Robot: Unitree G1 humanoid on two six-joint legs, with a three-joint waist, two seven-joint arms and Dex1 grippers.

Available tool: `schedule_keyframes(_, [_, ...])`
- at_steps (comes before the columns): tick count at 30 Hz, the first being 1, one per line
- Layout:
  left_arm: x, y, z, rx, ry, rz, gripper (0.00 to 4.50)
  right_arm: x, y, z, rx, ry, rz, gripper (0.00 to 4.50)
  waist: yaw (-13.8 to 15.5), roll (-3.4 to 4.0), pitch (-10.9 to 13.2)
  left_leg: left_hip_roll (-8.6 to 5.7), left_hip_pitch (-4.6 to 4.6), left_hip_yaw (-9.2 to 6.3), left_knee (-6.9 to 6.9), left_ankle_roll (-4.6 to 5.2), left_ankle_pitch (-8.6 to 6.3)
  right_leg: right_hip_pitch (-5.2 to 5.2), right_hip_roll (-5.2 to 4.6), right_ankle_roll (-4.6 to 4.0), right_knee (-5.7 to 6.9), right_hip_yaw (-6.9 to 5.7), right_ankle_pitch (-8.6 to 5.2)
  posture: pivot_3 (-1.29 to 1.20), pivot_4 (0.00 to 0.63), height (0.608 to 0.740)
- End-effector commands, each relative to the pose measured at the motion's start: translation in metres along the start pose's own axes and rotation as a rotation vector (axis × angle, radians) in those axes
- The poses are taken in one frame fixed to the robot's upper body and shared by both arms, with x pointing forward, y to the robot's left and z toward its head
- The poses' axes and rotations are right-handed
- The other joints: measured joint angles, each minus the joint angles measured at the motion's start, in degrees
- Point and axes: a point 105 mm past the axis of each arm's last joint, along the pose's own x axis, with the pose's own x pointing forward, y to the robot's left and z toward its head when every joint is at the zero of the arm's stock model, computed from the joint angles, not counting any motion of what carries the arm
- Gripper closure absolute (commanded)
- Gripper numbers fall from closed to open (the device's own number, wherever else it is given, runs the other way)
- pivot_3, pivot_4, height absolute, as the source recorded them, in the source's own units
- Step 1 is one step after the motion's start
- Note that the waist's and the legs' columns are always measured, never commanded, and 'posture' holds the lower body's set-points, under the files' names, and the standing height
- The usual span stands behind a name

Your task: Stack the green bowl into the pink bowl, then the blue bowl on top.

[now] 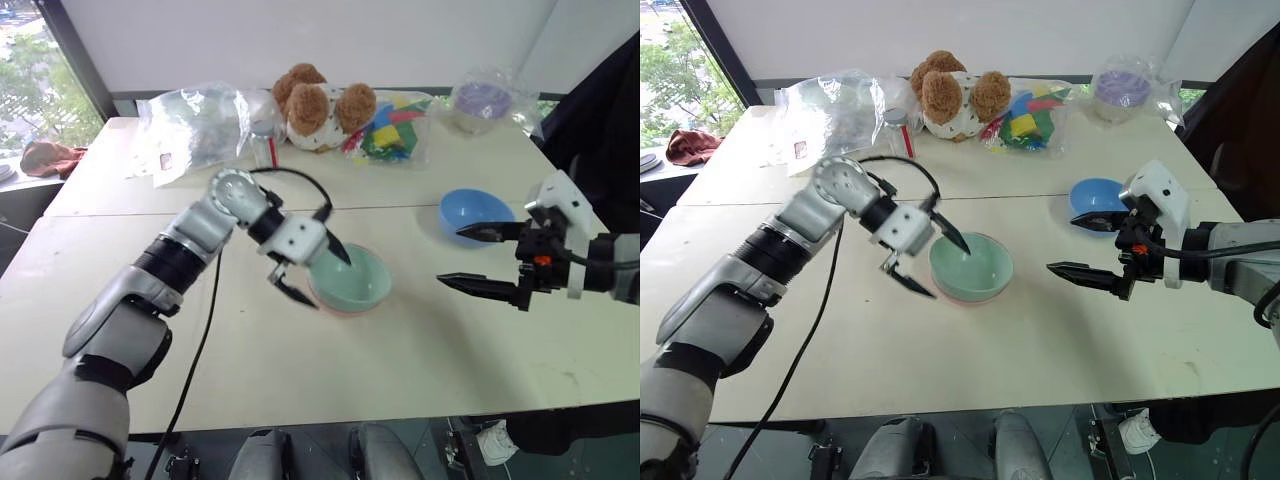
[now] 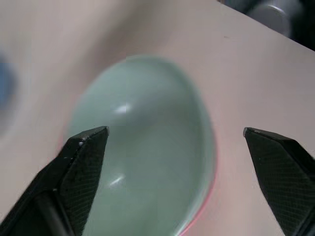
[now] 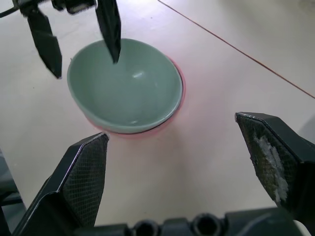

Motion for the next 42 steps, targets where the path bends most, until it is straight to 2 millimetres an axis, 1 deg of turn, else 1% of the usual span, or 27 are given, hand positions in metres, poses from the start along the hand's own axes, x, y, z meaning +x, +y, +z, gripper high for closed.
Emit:
schedule_keyframes(1, [-0.053, 0.03, 0.024, -0.105, -0.119, 0.29, 0.07, 0.005, -0.025, -0.006, -0.037, 0.046, -0.115, 0.0, -0.1, 0.0, 0.0, 0.0, 0.0, 0.0, 0.01, 0.0, 0.0, 0.0, -0.01, 0.0, 0.01, 0.0, 0.0, 0.0, 0.15, 0.74])
schedule_keyframes(3, [-0.074, 0.031, 0.026, -0.192, -0.163, 0.377, 0.07, 0.012, -0.04, -0.013, -0.022, 0.075, -0.163, 0.0, -0.4, 0.0, 0.0, 0.01, 0.0, 0.0, 0.01, 0.0, 0.0, -0.02, -0.01, 0.0, 0.01, 0.0, 0.0, 0.0, 0.15, 0.74])
schedule_keyframes(4, [-0.084, 0.027, 0.025, -0.244, -0.183, 0.409, 0.07, 0.017, -0.049, -0.017, -0.008, 0.092, -0.186, 0.0, -0.5, 0.01, 0.0, 0.03, 0.01, 0.01, 0.0, 0.0, 0.0, -0.04, 0.0, 0.0, 0.03, 0.01, 0.0, 0.0, 0.15, 0.74])
schedule_keyframes(7, [-0.103, 0.01, 0.021, -0.364, -0.215, 0.477, 0.07, 0.032, -0.074, -0.028, 0.015, 0.142, -0.239, 0.0, -0.5, 0.07, 0.0, 0.05, 0.03, 0.0, -0.07, -0.03, 0.02, -0.07, 0.01, 0.0, 0.06, 0.01, 0.0, 0.0, 0.15, 0.74])
schedule_keyframes(10, [-0.112, -0.017, 0.015, -0.476, -0.216, 0.509, 0.07, 0.051, -0.095, -0.041, 0.043, 0.198, -0.255, 0.0, -0.5, 0.08, 0.0, 0.05, 0.02, 0.02, -0.07, -0.11, 0.06, -0.08, -0.01, 0.0, 0.07, 0.02, 0.0, 0.0, 0.15, 0.74])
schedule_keyframes(12, [-0.114, -0.032, 0.012, -0.538, -0.209, 0.526, 0.07, 0.061, -0.106, -0.05, 0.062, 0.234, -0.256, 0.0, -0.5, 0.08, 0.0, 0.05, 0.02, 0.06, -0.07, -0.13, 0.08, -0.09, -0.02, 0.0, 0.06, 0.03, 0.0, 0.0, 0.15, 0.74])
schedule_keyframes(15, [-0.113, -0.055, 0.007, -0.601, -0.187, 0.54, 0.07, 0.071, -0.117, -0.064, 0.042, 0.297, -0.257, 0.0, 0.2, 0.05, 0.0, 0.04, -0.04, 0.01, -0.07, -0.17, 0.1, -0.09, -0.06, 0.0, 0.03, -0.02, 0.0, 0.0, 0.15, 0.74])
schedule_keyframes(17, [-0.113, -0.066, 0.006, -0.652, -0.191, 0.56, 0.07, 0.076, -0.12, -0.071, 0.04, 0.325, -0.242, 0.0, 0.1, 0.05, 0.0, 0.02, -0.05, 0.04, -0.08, -0.32, 0.18, -0.09, -0.1, 0.0, -0.03, 0.0, 0.0, 0.0, 0.15, 0.74])
schedule_keyframes(20, [-0.115, -0.081, 0.007, -0.699, -0.184, 0.587, 0.0, 0.077, -0.124, -0.079, 0.013, 0.362, -0.225, 0.83, 0.0, 0.05, 0.0, -0.01, -0.05, 0.06, -0.08, -0.35, 0.19, -0.07, -0.15, 0.0, -0.05, 0.0, 0.0, 0.0, 0.15, 0.74])
schedule_keyframes(21, [-0.116, -0.084, 0.007, -0.71, -0.181, 0.596, 0.0, 0.077, -0.124, -0.079, 0.006, 0.365, -0.218, 1.38, 0.0, 0.05, 0.0, -0.01, -0.05, 0.05, -0.09, -0.35, 0.19, -0.07, -0.19, 0.0, -0.04, 0.0, 0.0, 0.0, 0.15, 0.74])
schedule_keyframes(22, [-0.117, -0.087, 0.008, -0.718, -0.178, 0.602, 0.0, 0.078, -0.125, -0.078, 0.005, 0.359, -0.212, 1.83, -0.1, 0.05, 0.0, 0.0, -0.05, 0.05, -0.09, -0.35, 0.19, -0.07, -0.2, 0.0, -0.05, -0.01, 0.0, 0.0, 0.15, 0.74])
schedule_keyframes(24, [-0.117, -0.092, 0.009, -0.731, -0.176, 0.611, 0.0, 0.078, -0.125, -0.072, -0.004, 0.345, -0.199, 2.87, -0.3, 0.05, 0.0, 0.0, -0.04, 0.05, -0.09, -0.35, 0.19, -0.07, -0.21, 0.0, -0.03, 0.0, 0.0, 0.0, 0.15, 0.74])
schedule_keyframes(27, [-0.117, -0.094, 0.011, -0.734, -0.177, 0.61, 0.0, 0.075, -0.127, -0.062, -0.06, 0.337, -0.194, 4.49, -0.4, 0.06, 0.0, 0.01, 0.01, 0.05, -0.09, -0.33, 0.19, -0.07, -0.21, 0.0, 0.03, 0.01, 0.0, 0.0, 0.15, 0.74])
schedule_keyframes(28, [-0.117, -0.094, 0.011, -0.734, -0.177, 0.609, 0.0, 0.074, -0.126, -0.058, -0.081, 0.334, -0.18, 4.49, -0.5, 0.06, 0.0, 0.02, 0.02, 0.05, -0.09, -0.33, 0.18, -0.07, -0.21, 0.0, 0.05, 0.01, 0.0, 0.0, 0.15, 0.74])
schedule_keyframes(31, [-0.116, -0.096, 0.012, -0.734, -0.173, 0.593, 0.0, 0.067, -0.118, -0.04, -0.152, 0.308, -0.113, 4.49, -0.4, 0.09, 0.0, 0.03, 0.02, 0.04, -0.11, -0.3, 0.16, -0.09, -0.2, -0.01, 0.07, 0.02, 0.0, 0.0, 0.15, 0.74])
schedule_keyframes(32, [-0.116, -0.096, 0.012, -0.733, -0.167, 0.586, 0.0, 0.065, -0.111, -0.027, -0.187, 0.271, -0.071, 4.49, -0.3, 0.09, 0.0, 0.03, 0.02, 0.04, -0.13, -0.3, 0.16, -0.09, -0.2, -0.01, 0.07, 0.01, 0.0, 0.0, 0.15, 0.74])
schedule_keyframes(34, [-0.116, -0.097, 0.011, -0.731, -0.153, 0.568, 0.0, 0.06, -0.077, 0.012, -0.25, 0.149, 0.092, 4.49, -0.2, 0.12, 0.0, 0.03, -0.01, 0.04, -0.17, -0.27, 0.14, -0.14, -0.2, -0.01, 0.05, 0.01, 0.0, 0.0, 0.15, 0.74])
schedule_keyframes(35, [-0.115, -0.097, 0.01, -0.724, -0.143, 0.556, 0.0, 0.055, -0.048, 0.03, -0.297, 0.085, 0.229, 4.49, -0.2, 0.13, 0.0, 0.03, -0.01, 0.03, -0.19, -0.21, 0.1, -0.15, -0.2, -0.01, 0.06, 0.0, 0.0, 0.0, 0.15, 0.74])
schedule_keyframes(36, [-0.115, -0.097, 0.009, -0.719, -0.137, 0.548, 0.0, 0.051, -0.028, 0.038, -0.324, 0.054, 0.321, 4.49, 0.0, 0.15, 0.1, 0.04, -0.02, 0.01, -0.19, -0.14, 0.07, -0.16, -0.2, -0.01, 0.06, -0.02, 0.0, 0.0, 0.15, 0.74])
schedule_keyframes(38, [-0.115, -0.096, 0.006, -0.711, -0.127, 0.541, 0.0, 0.048, -0.003, 0.046, -0.344, 0.022, 0.43, 4.49, -0.1, 0.15, 0.1, 0.07, -0.02, -0.07, -0.21, -0.12, 0.05, -0.15, -0.19, -0.01, 0.05, -0.09, 0.0, 0.0, 0.15, 0.74])
schedule_keyframes(39, [-0.115, -0.094, 0.005, -0.706, -0.124, 0.539, 0.0, 0.05, 0.007, 0.049, -0.358, 0.008, 0.465, 4.49, -0.1, 0.14, 0.0, 0.07, -0.01, -0.07, -0.2, -0.12, 0.05, -0.1, -0.18, -0.01, 0.02, -0.09, 0.0, 0.0, 0.15, 0.74])
schedule_keyframes(42, [-0.115, -0.091, 0.003, -0.697, -0.12, 0.532, 0.0, 0.055, 0.025, 0.054, -0.371, -0.015, 0.527, 4.49, 0.0, 0.08, 0.0, 0.03, 0.06, -0.06, -0.08, -0.09, 0.04, 0.06, -0.24, -0.03, -0.01, -0.11, 0.02, 0.0, 0.15, 0.74])
